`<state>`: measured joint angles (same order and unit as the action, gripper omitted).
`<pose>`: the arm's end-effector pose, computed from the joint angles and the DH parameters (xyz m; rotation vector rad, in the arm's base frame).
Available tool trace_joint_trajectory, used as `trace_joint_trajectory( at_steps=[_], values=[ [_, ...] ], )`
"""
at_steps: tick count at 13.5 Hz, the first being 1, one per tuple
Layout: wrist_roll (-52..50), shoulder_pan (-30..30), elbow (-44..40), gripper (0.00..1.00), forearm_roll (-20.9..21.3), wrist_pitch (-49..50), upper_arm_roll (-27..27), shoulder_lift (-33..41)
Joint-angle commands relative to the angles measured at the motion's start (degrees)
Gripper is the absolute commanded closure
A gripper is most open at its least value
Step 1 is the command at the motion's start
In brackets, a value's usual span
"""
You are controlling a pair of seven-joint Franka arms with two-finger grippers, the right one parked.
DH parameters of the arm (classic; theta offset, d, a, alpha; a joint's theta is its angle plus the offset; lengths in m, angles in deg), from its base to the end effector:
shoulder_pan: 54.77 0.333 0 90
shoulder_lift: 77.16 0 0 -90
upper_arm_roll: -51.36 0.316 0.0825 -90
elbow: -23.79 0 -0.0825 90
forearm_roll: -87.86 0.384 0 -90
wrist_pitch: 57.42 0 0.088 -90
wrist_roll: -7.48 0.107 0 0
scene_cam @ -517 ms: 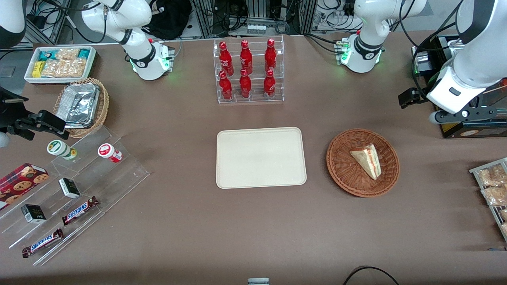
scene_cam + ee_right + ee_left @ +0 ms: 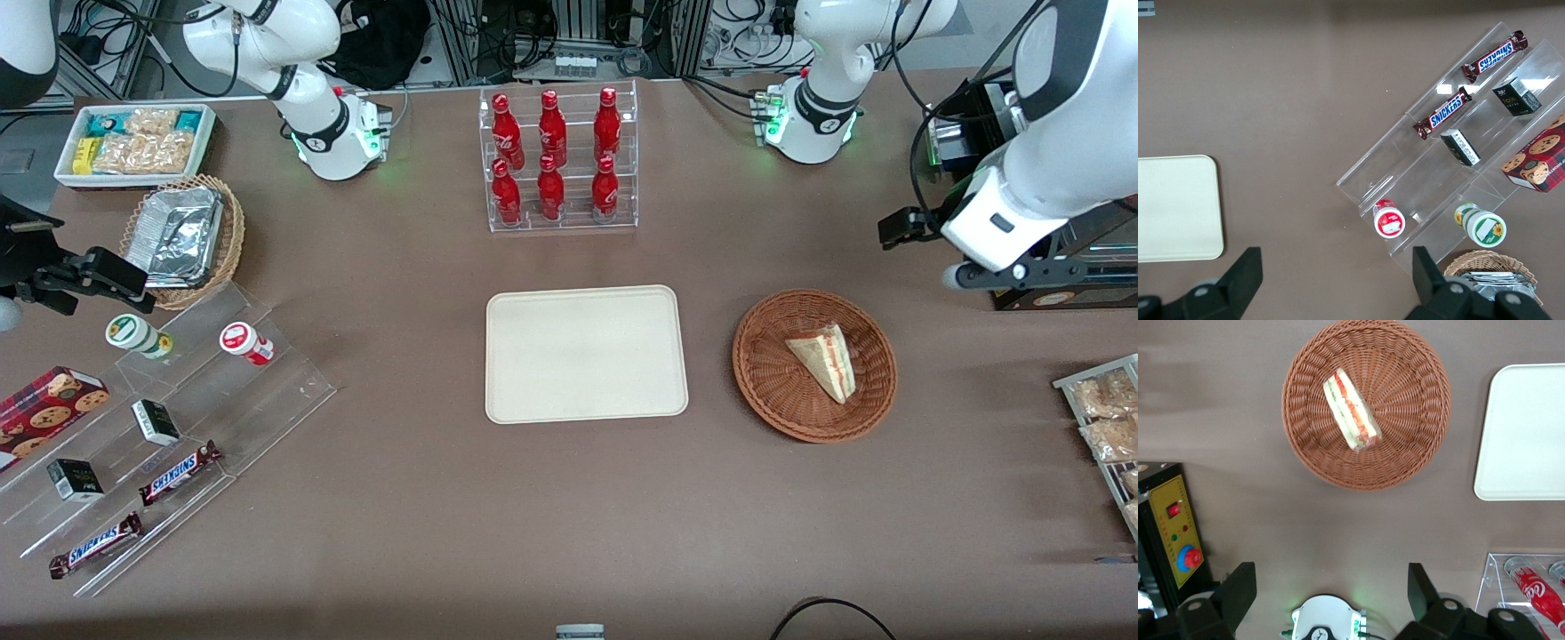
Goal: Place sandwich from basket to tray
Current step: 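Move the left gripper over the wicker basket toward the wrapped sandwich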
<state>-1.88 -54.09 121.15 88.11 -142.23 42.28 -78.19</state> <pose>0.5348 -0.0778 0.5485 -3.0823 -0.0252 0.3619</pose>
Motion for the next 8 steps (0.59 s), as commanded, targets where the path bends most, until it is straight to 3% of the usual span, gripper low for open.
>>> trace_joint_trajectory(
  at_steps=[1, 8],
  values=[
    [0.84, 0.20, 5.44, 0.00, -0.52, -5.43, -0.33, -0.30],
    [0.57, 0.11, 22.58, 0.00, -0.34, -27.12, -0.33, -0.21]
  ],
)
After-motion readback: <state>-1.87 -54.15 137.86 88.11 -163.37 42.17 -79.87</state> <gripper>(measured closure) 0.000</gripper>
